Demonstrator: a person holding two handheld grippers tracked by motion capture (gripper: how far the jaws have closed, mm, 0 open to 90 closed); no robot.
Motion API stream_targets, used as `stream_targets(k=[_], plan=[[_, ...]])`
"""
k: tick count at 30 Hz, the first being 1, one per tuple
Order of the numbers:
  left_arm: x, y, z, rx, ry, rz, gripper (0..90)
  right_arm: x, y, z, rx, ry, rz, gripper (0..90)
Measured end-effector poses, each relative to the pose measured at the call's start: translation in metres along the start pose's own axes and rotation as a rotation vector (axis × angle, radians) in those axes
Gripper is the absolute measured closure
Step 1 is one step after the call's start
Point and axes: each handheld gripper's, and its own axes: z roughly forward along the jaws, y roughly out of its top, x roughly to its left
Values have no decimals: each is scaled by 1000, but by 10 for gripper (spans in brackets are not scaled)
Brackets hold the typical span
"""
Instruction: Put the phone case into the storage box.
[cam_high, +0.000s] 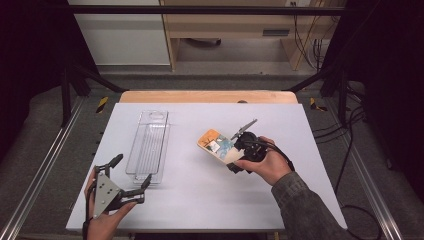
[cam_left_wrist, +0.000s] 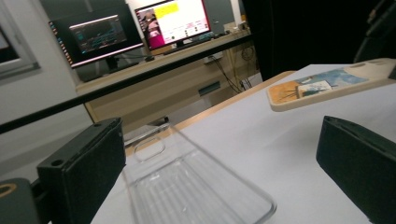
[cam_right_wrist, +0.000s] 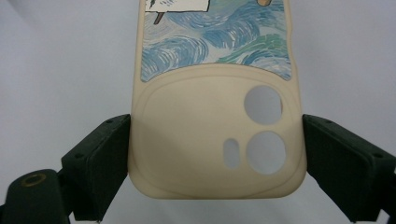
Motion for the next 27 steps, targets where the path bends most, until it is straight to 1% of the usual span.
stream_targets(k=[3,6,7,9,10,12,15,18,23,25,27], plan=[[-8,6,17,6,-34,25,15,-1,6,-6,13,0,-1,118],[-16,12,33,16,-65,63,18,0,11,-9,29,0,-10,118],[-18,14,37,17,-71,75,18,1,13,-10,32,0,-16,118],[-20,18,46,18,-85,80,21,1,15,-11,39,11,-12,118],[-21,19,50,18,-90,84,21,2,16,-11,49,15,-8,118],[-22,21,57,22,-94,100,22,4,17,-12,65,14,-14,118],[-27,24,67,22,-108,119,23,5,18,-13,77,30,-20,118],[-37,25,78,27,-131,139,25,5,18,-14,88,42,-19,118],[-56,27,91,27,-168,189,29,2,20,-19,90,27,-8,118],[-63,26,94,29,-169,205,29,2,21,-22,89,25,-12,118],[-67,26,96,39,-169,234,30,2,22,-24,84,26,-9,118]])
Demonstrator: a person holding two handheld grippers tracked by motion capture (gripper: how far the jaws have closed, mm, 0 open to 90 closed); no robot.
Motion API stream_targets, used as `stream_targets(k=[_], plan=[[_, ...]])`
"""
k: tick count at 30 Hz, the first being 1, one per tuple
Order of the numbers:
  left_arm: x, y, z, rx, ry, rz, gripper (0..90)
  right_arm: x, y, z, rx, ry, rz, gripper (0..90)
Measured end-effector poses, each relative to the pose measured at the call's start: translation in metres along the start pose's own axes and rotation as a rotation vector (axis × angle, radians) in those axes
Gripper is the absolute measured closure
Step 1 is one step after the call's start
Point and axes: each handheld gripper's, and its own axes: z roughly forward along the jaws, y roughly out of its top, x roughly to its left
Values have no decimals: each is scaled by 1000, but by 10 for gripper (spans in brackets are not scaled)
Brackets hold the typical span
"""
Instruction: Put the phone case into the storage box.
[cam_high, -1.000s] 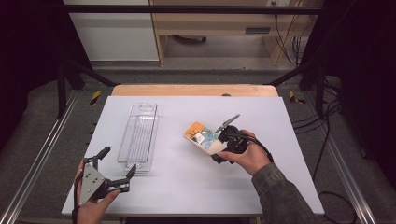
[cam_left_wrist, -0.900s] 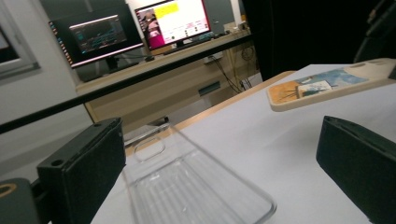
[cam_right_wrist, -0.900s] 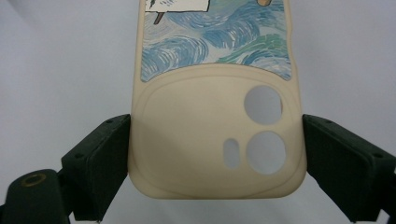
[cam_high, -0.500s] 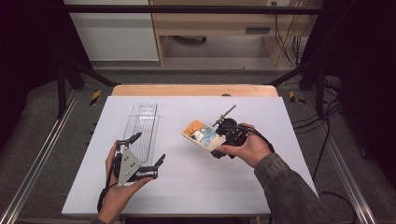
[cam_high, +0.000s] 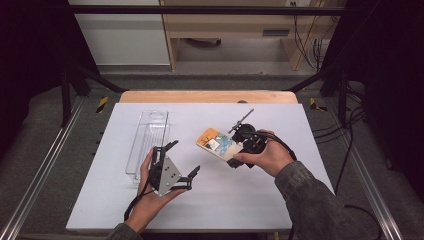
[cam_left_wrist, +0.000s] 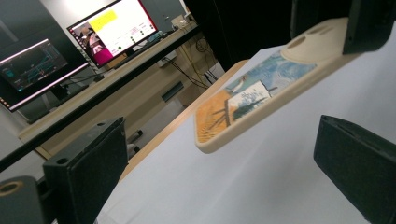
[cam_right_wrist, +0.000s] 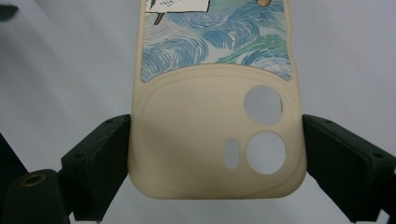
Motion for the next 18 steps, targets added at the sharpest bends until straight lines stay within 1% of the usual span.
stream_targets(k=[2,9,13,17,18], plan=[[-2,0,2,4,1,11,31,0,1,-2,-5,0,-2,118],[-2,0,4,9,13,15,36,4,6,-7,-13,1,-17,117],[-3,1,5,13,22,32,38,5,8,-9,-17,12,-17,117],[-7,2,6,19,20,62,40,7,8,-8,-17,22,-22,117],[-8,2,7,18,18,63,41,7,8,-8,-15,23,-20,117]])
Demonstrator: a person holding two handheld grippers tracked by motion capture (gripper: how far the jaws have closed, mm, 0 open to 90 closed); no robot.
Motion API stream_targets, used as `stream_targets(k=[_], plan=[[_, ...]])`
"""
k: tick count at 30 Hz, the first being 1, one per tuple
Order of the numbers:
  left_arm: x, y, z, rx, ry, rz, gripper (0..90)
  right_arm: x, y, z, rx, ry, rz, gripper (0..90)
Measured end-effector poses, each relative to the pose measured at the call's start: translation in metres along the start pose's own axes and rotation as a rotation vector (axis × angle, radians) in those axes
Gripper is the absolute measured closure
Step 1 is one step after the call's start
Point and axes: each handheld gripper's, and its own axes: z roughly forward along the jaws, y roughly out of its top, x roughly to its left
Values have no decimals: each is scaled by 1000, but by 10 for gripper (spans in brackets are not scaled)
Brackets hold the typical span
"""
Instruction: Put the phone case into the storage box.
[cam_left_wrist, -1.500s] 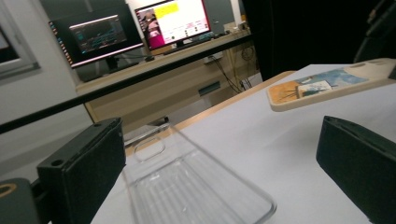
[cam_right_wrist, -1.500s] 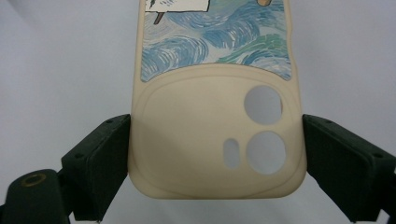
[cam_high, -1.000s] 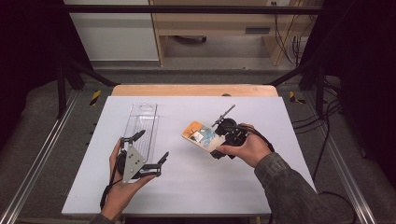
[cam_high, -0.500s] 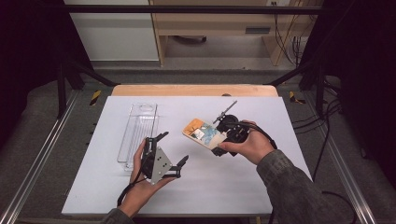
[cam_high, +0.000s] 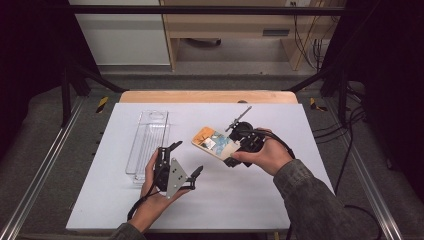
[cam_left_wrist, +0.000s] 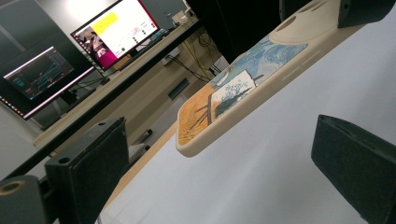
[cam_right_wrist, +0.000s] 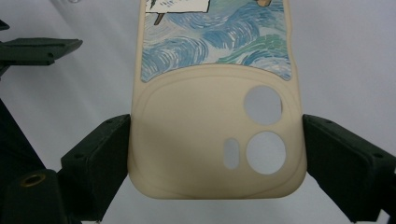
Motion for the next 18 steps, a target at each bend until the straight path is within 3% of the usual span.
stream_targets(k=[8,18], plan=[[0,-3,-1,7,32,20,48,7,5,2,6,12,-5,116],[-13,-2,3,13,50,102,73,12,13,7,12,26,-9,117]])
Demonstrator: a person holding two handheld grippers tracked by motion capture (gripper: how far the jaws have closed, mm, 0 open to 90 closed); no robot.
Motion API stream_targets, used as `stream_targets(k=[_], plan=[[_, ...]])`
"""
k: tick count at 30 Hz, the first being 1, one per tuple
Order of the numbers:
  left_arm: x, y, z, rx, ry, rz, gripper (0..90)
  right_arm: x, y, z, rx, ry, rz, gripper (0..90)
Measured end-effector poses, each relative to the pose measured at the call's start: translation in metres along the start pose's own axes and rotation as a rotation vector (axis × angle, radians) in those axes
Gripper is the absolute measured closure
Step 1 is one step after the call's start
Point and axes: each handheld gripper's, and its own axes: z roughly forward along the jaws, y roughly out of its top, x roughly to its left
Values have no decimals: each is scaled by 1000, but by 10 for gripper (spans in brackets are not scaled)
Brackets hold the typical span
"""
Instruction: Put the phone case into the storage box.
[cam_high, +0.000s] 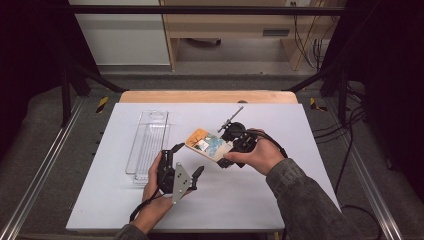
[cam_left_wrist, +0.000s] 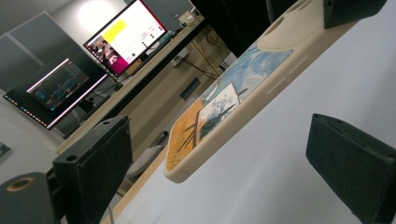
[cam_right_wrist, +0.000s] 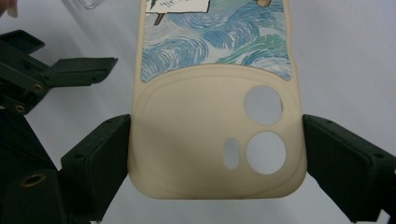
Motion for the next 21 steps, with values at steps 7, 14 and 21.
stream_targets(k=[7,14,21], plan=[[-11,2,4,5,7,51,100,1,4,4,7,7,-3,116],[-13,2,4,11,38,87,128,-3,2,5,-1,12,11,116],[-14,2,9,21,72,147,204,-3,3,4,-12,24,24,116]])
